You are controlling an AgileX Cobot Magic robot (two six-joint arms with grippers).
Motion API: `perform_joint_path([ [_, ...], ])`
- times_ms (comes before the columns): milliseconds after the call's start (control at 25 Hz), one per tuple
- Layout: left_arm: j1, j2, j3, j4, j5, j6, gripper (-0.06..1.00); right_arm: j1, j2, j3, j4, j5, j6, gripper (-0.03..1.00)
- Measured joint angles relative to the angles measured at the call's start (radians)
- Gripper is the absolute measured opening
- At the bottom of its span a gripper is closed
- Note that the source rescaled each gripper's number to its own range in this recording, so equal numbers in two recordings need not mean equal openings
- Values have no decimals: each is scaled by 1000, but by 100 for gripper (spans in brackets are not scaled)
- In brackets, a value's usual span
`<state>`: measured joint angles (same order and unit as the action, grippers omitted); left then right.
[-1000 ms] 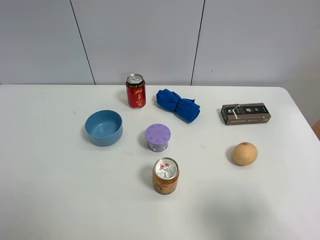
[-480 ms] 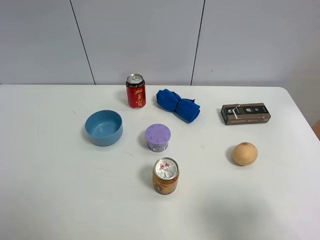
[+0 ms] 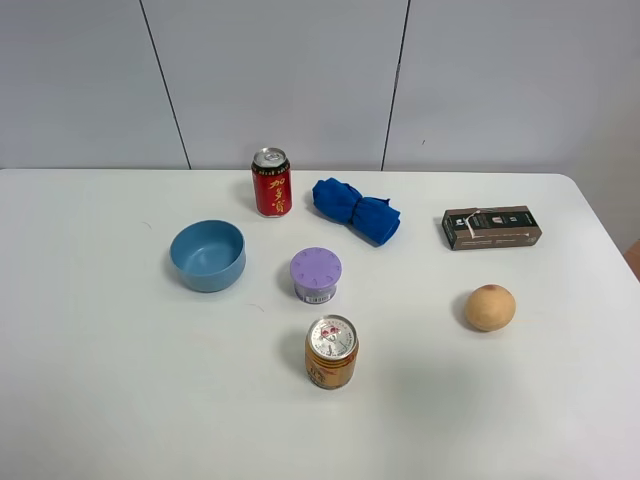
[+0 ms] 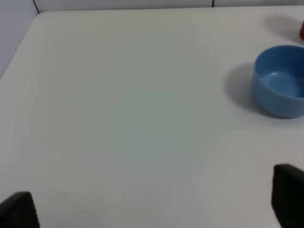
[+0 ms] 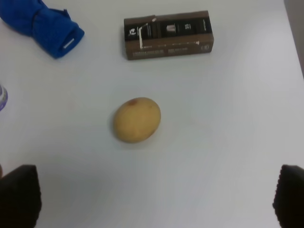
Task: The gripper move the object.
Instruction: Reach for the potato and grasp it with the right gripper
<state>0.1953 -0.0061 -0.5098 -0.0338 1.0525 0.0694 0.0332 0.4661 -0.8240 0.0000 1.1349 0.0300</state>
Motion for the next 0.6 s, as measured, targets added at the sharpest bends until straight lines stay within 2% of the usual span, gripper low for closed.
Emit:
perform_joint_path([
  [240,0,0,0,0,0,0,100,0,312,-145,-53,41,0,100],
  [440,0,0,0,0,0,0,100,0,528,-164,-93,45,-4,100],
  [600,0,0,0,0,0,0,100,0,660,-164,-94,-18,-19,100],
])
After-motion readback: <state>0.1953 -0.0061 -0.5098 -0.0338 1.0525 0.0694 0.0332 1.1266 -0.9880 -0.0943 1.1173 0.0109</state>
